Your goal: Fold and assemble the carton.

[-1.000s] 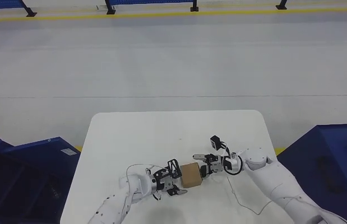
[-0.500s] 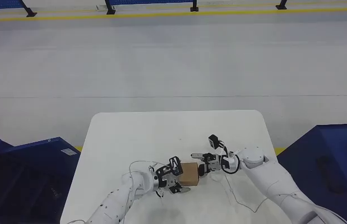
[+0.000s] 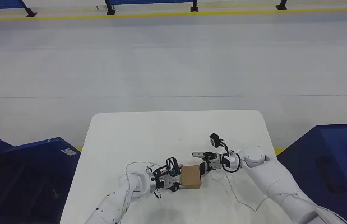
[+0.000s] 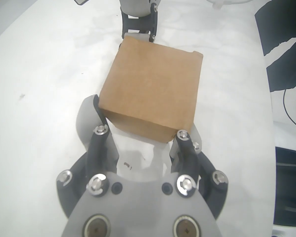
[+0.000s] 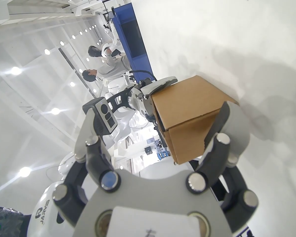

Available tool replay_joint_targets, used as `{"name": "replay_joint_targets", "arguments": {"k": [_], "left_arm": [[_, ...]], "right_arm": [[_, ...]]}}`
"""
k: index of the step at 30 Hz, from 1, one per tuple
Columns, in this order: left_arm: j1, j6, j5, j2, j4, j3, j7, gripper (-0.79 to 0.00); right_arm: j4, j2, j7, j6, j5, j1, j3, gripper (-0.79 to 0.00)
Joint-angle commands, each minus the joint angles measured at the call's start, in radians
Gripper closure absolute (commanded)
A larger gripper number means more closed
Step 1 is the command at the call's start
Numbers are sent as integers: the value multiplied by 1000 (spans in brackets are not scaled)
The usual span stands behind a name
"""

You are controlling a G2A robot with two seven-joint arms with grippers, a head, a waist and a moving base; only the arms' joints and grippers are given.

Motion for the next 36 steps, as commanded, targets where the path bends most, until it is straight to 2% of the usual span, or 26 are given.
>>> {"name": "replay_joint_targets", "arguments": {"k": [1, 2, 5, 6, 7, 10, 13, 15, 16, 17, 19, 21, 23, 27, 28, 30, 31, 33, 36], "left_arm": [[6, 2, -1, 3, -9, -4, -2, -317], [9, -2, -4, 5, -15, -7, -5, -302], [24, -27, -51, 11, -35, -24, -26, -102], [26, -45, -79, 13, -42, -33, -45, -86], [29, -55, -110, 15, -52, -44, -70, 0], [36, -119, -270, 19, -69, -71, -203, 0], [35, -169, -521, 16, -69, -75, -372, 0], [10, -190, -752, 15, -55, -61, -527, 0], [-10, -174, -902, 16, -42, -47, -635, 0], [-21, -149, -987, 16, -34, -41, -687, 0], [-60, -90, -1246, 14, -21, -7, -868, 0], [-110, -4, -1506, 15, 3, 11, -1049, 0], [-156, 61, -1604, 17, 45, 14, -1153, 0], [-209, 140, -1609, 10, 120, 44, -1198, 0], [-219, 152, -1609, 7, 140, 54, -1202, -77], [-237, 163, -1618, -1, 181, 73, -1203, -348], [-246, 162, -1626, -5, 205, 80, -1201, -560], [-264, 162, -1621, -12, 249, 98, -1203, -785], [-286, 155, -1623, -21, 309, 113, -1187, -785]], "right_arm": [[1, 2, -1, -1, -1, -1, 10, -785], [3, 4, 1, -3, 3, -2, 18, -785], [16, 13, 10, -12, 19, -4, 50, -785], [21, 16, 16, -15, 26, -4, 62, -785], [25, 20, 22, -18, 32, -5, 75, -785], [32, 31, 40, -25, 47, -12, 110, -785], [34, 39, 56, -21, 64, -21, 135, -785], [30, 42, 72, -15, 80, -28, 148, -785], [27, 43, 74, -15, 79, -32, 152, -785], [25, 44, 75, -16, 77, -35, 154, -785], [16, 44, 76, -15, 76, -44, 156, -785], [10, 43, 75, -12, 70, -50, 156, -785], [8, 43, 73, -10, 68, -53, 157, -785], [10, 41, 78, -10, 70, -56, 161, -785], [12, 41, 80, -12, 70, -57, 163, -785], [19, 41, 84, -14, 71, -57, 167, -785], [22, 41, 85, -15, 73, -57, 168, -785], [28, 39, 89, -14, 74, -56, 170, -785], [32, 36, 91, -13, 74, -54, 169, -785]]}}
